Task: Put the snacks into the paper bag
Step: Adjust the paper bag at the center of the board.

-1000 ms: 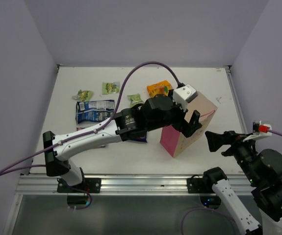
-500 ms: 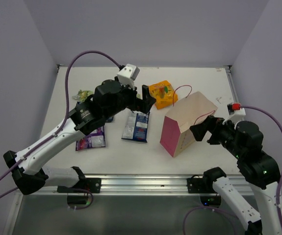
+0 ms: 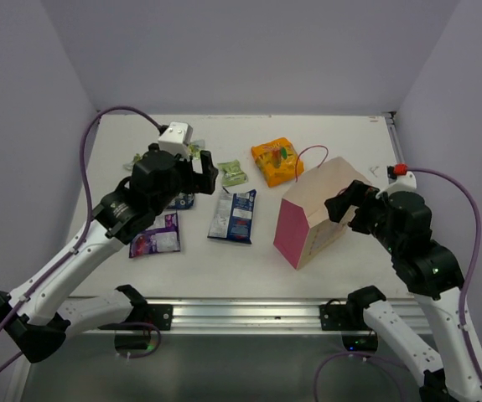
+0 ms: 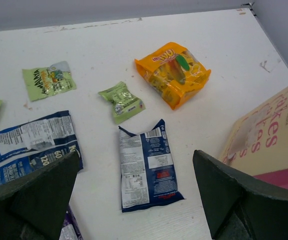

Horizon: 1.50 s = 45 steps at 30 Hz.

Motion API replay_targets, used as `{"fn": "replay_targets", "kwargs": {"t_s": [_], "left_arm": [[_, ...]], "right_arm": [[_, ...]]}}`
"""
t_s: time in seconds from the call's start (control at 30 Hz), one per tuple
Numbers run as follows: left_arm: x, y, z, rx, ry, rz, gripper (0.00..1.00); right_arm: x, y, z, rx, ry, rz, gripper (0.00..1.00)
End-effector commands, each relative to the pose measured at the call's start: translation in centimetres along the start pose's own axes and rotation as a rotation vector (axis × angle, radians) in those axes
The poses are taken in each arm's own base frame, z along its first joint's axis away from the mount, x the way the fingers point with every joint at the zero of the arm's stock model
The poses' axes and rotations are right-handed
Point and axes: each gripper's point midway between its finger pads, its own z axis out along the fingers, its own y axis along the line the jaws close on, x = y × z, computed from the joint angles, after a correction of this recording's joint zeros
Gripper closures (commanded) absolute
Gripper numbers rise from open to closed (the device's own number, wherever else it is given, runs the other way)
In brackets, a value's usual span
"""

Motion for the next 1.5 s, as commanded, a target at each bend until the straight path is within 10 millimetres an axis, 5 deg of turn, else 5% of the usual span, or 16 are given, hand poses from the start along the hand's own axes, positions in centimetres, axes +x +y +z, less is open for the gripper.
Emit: {"fn": "replay_targets", "kwargs": {"t_s": [0.0, 0.27, 0.53, 0.8, 1.03, 1.33, 1.47], "left_arm": [[-0.6, 2.3, 0.1, -0.088, -0.053, 0.036, 0.0], [1.0, 4.7, 1.3, -0.176, -0.061, 0.079, 0.0], [1.4, 6.0, 1.6, -0.206, -0.046, 0.101, 0.0], [1.8, 5.5, 1.7, -0.172, -0.039, 0.106, 0.0], [2.3, 4.5, 2.0, -0.108, -0.019, 0.108, 0.0], [2.9, 2.1, 2.2, 0.019, -0.004, 0.07, 0.0], [3.2, 1.0, 2.8, 0.071, 0.023, 0.063, 0.0]], "right_arm": [[-0.8, -0.9, 1.6, 0.072, -0.031, 0.006, 0.02], [-1.4, -3.1, 3.2, 0.213, -0.025, -0.085, 0.12], [-3.7, -2.9, 5.4, 0.237, -0.041, -0.255, 0.21], [-6.6, -1.6, 8.0, 0.211, -0.053, -0.467, 0.24], [-8.2, -2.9, 10.1, 0.244, -0.037, -0.515, 0.25], [-10.4, -4.7, 7.1, 0.36, -0.096, -0.426, 0.25], [-9.2, -4.6, 5.7, 0.347, -0.069, -0.357, 0.22]]}}
